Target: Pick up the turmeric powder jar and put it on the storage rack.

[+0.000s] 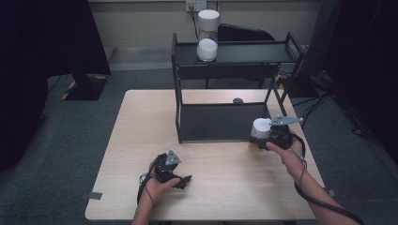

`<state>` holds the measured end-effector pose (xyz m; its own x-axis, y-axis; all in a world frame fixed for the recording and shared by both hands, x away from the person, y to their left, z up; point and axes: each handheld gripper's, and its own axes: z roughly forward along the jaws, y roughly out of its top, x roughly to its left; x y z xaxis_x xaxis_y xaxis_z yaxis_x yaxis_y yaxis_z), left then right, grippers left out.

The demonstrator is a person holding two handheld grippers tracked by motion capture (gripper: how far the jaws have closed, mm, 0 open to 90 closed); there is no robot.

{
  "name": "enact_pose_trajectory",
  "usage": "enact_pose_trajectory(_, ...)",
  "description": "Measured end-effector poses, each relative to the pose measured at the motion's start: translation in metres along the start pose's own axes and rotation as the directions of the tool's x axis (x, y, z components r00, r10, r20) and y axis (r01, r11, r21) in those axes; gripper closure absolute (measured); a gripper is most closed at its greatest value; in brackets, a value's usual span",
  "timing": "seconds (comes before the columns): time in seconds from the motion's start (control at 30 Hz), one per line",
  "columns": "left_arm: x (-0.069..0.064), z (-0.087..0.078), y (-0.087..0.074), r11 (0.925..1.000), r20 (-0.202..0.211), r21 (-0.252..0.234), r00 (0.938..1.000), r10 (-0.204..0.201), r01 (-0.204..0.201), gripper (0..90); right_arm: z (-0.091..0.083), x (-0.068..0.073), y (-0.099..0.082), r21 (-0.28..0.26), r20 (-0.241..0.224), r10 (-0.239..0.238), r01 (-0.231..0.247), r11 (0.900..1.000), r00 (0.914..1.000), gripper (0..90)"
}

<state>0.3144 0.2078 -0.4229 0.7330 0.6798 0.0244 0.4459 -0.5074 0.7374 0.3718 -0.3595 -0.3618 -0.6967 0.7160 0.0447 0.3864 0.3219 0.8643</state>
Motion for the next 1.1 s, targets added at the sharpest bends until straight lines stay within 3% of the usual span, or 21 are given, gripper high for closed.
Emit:
enact_pose_trajectory(0.53, 0.0, 0.0, 0.0, 1.0, 0.0, 0.0, 1.0, 0.0, 0.0, 0.0, 0.002, -0.013, 0.043, 0.011, 0.0, -0.007, 0.007, 0.9999, 1.0, 30.7)
enact_pose_trajectory(1.1, 0.0, 0.0, 0.0, 1.0, 0.001, 0.0, 1.0, -0.001, 0.001, 0.0, -0.008, -0.02, 0.095, 0.008, -0.011, -0.031, 0.031, 0.9995, 0.9995, 30.7)
